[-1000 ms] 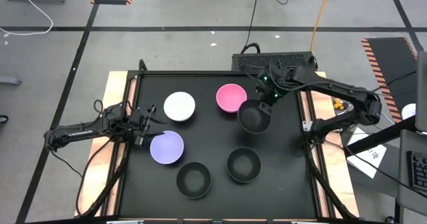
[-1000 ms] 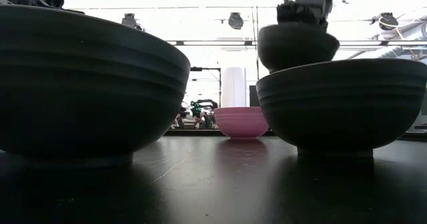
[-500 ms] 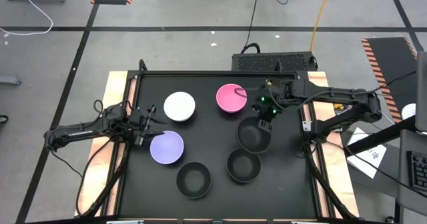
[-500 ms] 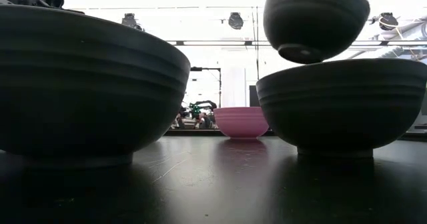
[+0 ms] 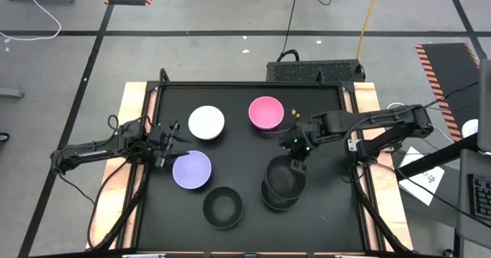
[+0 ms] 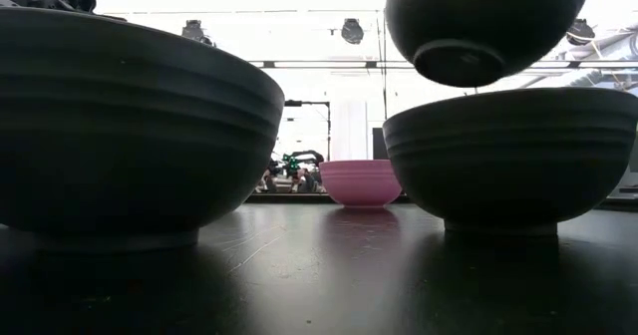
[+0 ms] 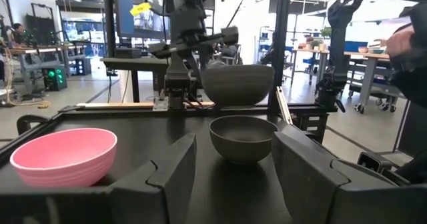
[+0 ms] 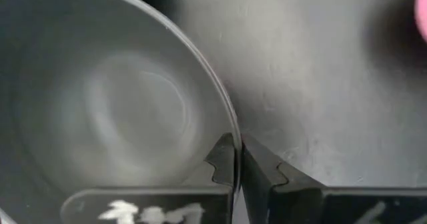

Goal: Nest bowls inside each other
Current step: Stack the top right black bowl on top of the middle black bowl on the table

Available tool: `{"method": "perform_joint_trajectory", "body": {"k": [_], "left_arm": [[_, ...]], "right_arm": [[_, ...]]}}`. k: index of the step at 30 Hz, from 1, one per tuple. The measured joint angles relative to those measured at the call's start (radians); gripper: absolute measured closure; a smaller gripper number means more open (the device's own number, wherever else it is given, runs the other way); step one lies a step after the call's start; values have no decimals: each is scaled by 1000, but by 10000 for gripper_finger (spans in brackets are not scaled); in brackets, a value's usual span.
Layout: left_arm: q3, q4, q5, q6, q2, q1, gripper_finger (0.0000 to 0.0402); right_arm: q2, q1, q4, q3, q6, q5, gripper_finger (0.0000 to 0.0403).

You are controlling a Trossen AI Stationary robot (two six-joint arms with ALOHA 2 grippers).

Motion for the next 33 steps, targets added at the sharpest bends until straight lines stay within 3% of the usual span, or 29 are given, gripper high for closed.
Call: {"method": "perform_joint_trajectory", "body": {"k": [15, 24, 33], "left_arm": [[0, -6, 1, -18, 0, 0, 201], [0, -21, 2, -18, 0, 0, 201], [0, -29, 3, -18, 0, 0, 201]], "right_arm": [[107, 107, -98, 125, 91, 51, 403], [166, 103, -194, 137, 140, 76, 403], [189, 92, -156, 137, 150, 68, 403]]}}
